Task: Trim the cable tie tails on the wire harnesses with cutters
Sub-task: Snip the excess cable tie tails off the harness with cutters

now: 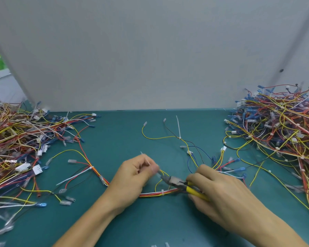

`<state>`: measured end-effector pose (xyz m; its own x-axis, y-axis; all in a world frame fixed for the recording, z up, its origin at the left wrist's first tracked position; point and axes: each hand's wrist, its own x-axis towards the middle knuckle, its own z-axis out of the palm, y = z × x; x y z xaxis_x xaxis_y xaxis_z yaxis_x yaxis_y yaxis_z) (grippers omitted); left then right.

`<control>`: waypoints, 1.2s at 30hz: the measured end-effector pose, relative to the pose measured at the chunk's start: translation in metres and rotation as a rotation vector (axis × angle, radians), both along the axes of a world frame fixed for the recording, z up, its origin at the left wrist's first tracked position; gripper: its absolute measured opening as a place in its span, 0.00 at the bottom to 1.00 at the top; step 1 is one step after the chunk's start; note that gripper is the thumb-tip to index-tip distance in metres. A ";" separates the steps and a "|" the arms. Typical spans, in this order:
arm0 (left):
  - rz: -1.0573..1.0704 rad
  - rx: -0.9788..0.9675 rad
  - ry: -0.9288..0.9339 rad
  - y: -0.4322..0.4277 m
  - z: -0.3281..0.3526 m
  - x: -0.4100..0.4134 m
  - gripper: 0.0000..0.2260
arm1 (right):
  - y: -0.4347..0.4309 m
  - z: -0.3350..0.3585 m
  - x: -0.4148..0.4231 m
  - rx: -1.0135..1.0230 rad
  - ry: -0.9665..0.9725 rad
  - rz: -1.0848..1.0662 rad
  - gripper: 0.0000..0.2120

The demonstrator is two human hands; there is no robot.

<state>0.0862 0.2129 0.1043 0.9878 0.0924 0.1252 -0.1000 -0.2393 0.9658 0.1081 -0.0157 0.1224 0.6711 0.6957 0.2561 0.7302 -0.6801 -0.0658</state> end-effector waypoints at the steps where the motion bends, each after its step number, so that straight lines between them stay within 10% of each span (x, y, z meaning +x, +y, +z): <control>1: 0.044 -0.107 -0.007 0.001 0.002 0.001 0.07 | 0.002 0.001 0.000 0.015 -0.010 -0.025 0.08; 8: 0.107 -0.488 -0.020 0.029 0.025 -0.001 0.12 | 0.012 -0.014 -0.002 0.005 0.020 -0.058 0.11; 14: 0.065 -0.186 0.027 0.050 0.018 -0.003 0.08 | -0.007 -0.003 0.014 -0.107 0.077 -0.140 0.10; 21: -0.178 0.810 -0.068 0.048 0.006 -0.006 0.15 | -0.040 0.014 0.030 -0.255 0.231 -0.295 0.13; 36: -0.316 0.722 -0.040 0.027 0.000 -0.005 0.06 | -0.003 0.024 0.002 -0.049 0.212 -0.061 0.17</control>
